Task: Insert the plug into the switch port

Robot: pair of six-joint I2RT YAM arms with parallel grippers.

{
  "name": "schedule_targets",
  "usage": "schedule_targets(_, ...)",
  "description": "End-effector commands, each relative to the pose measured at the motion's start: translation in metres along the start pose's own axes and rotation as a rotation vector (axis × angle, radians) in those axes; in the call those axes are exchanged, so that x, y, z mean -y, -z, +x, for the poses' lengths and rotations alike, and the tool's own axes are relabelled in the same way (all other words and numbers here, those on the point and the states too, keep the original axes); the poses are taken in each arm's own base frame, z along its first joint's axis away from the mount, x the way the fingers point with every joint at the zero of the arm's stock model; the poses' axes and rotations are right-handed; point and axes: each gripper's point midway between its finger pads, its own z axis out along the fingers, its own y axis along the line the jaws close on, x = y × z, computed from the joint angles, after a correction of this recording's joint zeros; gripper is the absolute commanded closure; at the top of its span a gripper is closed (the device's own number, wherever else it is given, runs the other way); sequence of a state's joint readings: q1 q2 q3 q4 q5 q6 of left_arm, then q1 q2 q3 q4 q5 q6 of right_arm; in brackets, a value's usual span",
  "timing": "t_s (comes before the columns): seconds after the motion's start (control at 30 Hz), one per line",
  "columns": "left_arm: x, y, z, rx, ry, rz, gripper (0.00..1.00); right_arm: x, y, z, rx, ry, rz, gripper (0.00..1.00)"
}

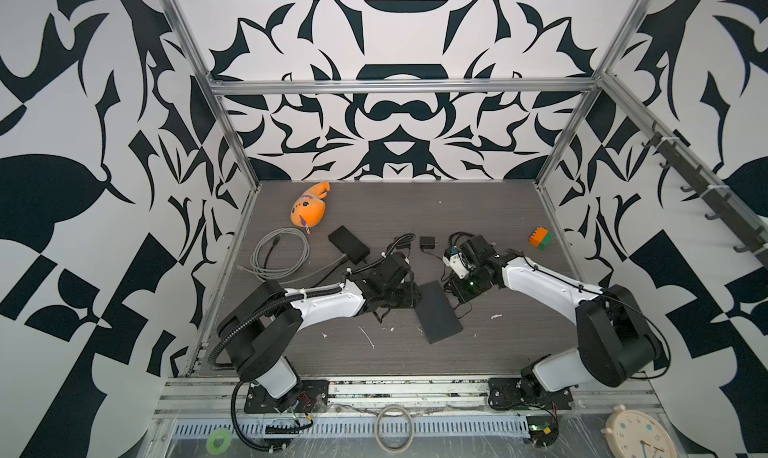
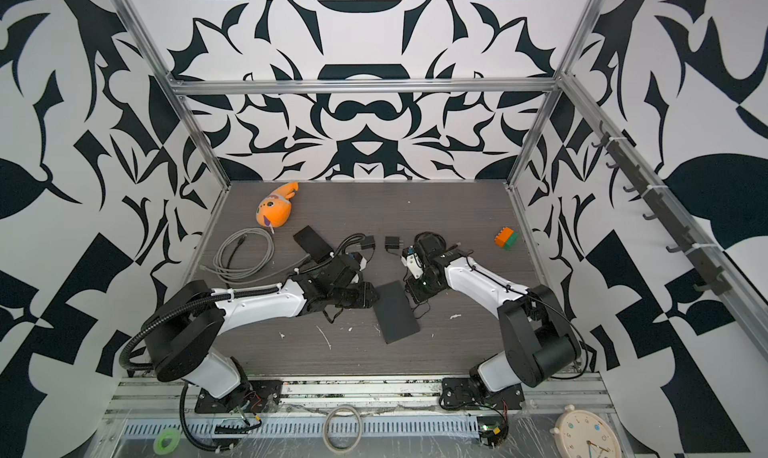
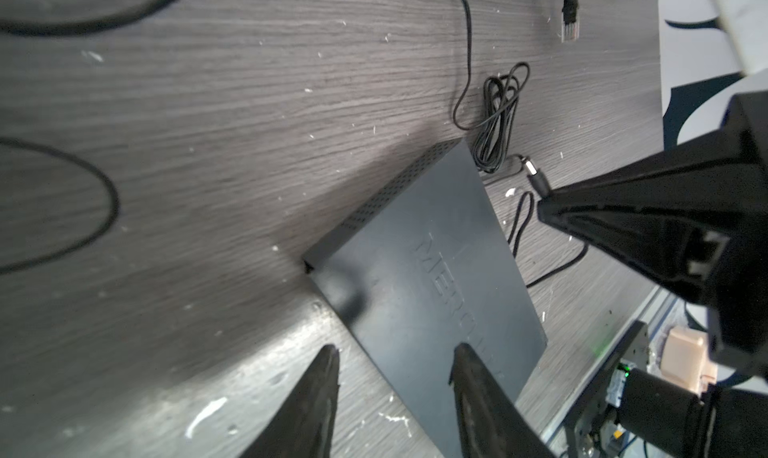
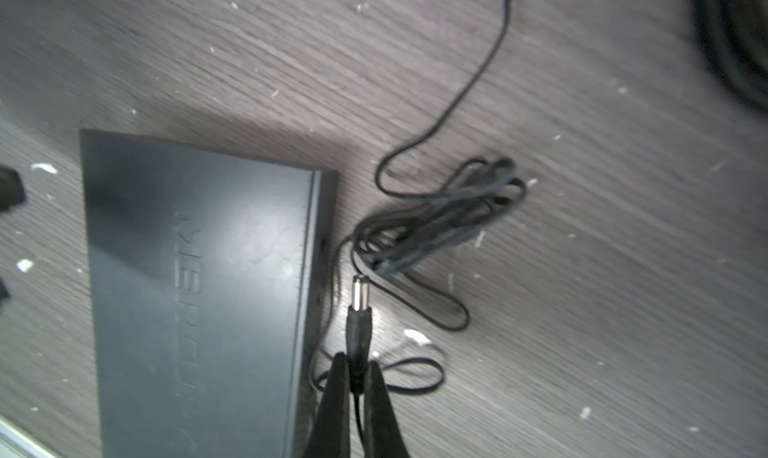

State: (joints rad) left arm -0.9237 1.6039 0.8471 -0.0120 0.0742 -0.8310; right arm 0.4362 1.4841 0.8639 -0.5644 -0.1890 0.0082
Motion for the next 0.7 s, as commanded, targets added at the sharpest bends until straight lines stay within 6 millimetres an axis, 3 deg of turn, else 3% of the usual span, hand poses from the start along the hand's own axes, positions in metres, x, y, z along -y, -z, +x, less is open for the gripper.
schedule_targets(0.0,0.005,-0.007,-0.001,0.052,0.104,0.010,0.52,-0.005,-0.002,-0.007,-0.004,-0.056,-0.014,1.00)
schedule_targets(0.43,-0.021,-0.023,0.014,0.050,0.199,-0.067,0.50,-0.051,-0.023,-0.001,-0.017,-0.101,-0.172,0.99)
schedule_targets(0.57,-0.026,-0.022,0.002,0.092,0.194,-0.088,0.50,-0.079,-0.028,-0.012,0.013,-0.080,-0.261,0.99)
schedule_targets(0.67,-0.041,-0.010,-0.018,0.136,0.194,-0.127,0.50,-0.101,-0.030,-0.026,0.038,-0.058,-0.318,0.99)
